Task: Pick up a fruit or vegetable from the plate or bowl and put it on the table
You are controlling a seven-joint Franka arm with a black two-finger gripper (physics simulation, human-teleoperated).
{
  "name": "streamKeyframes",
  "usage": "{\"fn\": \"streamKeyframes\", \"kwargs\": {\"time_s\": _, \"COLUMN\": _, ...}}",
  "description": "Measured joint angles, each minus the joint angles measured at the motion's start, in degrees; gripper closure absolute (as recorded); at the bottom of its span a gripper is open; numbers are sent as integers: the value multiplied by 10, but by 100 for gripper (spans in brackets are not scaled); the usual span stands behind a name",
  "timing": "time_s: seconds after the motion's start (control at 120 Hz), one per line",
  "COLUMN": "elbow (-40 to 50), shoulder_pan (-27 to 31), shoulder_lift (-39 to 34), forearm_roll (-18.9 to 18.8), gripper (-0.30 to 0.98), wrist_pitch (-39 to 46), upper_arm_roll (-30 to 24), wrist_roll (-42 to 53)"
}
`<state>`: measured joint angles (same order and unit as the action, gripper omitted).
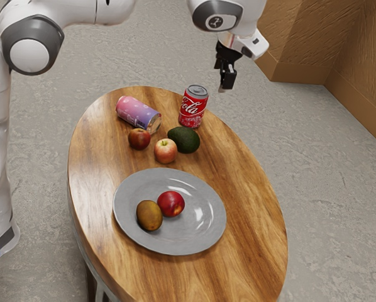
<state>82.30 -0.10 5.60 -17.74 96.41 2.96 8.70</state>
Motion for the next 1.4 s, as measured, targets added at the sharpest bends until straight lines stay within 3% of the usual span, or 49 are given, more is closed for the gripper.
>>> {"fn": "streamKeyframes", "kwargs": {"time_s": 0.133, "elbow": -1, "shoulder_pan": -2, "shoulder_lift": -8, "forearm_roll": 10, "gripper": 0, "wrist_pitch": 0, "upper_arm_roll": -3, "wrist_roll": -2}}
{"fn": "streamKeyframes", "kwargs": {"time_s": 0.325, "elbow": -6, "shoulder_pan": -106, "shoulder_lift": -5, "forearm_roll": 13, "gripper": 0, "wrist_pitch": 34, "upper_arm_roll": -3, "wrist_roll": -5}}
{"fn": "streamKeyframes", "kwargs": {"time_s": 0.542, "elbow": 18, "shoulder_pan": -69, "shoulder_lift": 14, "forearm_roll": 14, "gripper": 0, "wrist_pitch": 63, "upper_arm_roll": -2, "wrist_roll": -9}}
{"fn": "streamKeyframes", "kwargs": {"time_s": 0.7, "elbow": 2, "shoulder_pan": -150, "shoulder_lift": -11, "forearm_roll": 31, "gripper": 0, "wrist_pitch": 21, "upper_arm_roll": -5, "wrist_roll": -32}}
{"fn": "streamKeyframes", "kwargs": {"time_s": 0.817, "elbow": 13, "shoulder_pan": -211, "shoulder_lift": 2, "forearm_roll": 92, "gripper": 0, "wrist_pitch": -19, "upper_arm_roll": -2, "wrist_roll": -97}}
{"fn": "streamKeyframes", "kwargs": {"time_s": 0.95, "elbow": 42, "shoulder_pan": -191, "shoulder_lift": 17, "forearm_roll": 187, "gripper": 0, "wrist_pitch": -55, "upper_arm_roll": 0, "wrist_roll": -231}}
{"fn": "streamKeyframes", "kwargs": {"time_s": 1.033, "elbow": 123, "shoulder_pan": -176, "shoulder_lift": 8, "forearm_roll": 224, "gripper": 0, "wrist_pitch": -44, "upper_arm_roll": 15, "wrist_roll": -303}}
{"fn": "streamKeyframes", "kwargs": {"time_s": 1.283, "elbow": 202, "shoulder_pan": -182, "shoulder_lift": 2, "forearm_roll": 238, "gripper": 0, "wrist_pitch": 4, "upper_arm_roll": 27, "wrist_roll": -442}}
{"fn": "streamKeyframes", "kwargs": {"time_s": 1.4, "elbow": 211, "shoulder_pan": -248, "shoulder_lift": -3, "forearm_roll": 192, "gripper": 0, "wrist_pitch": 25, "upper_arm_roll": 27, "wrist_roll": -485}}
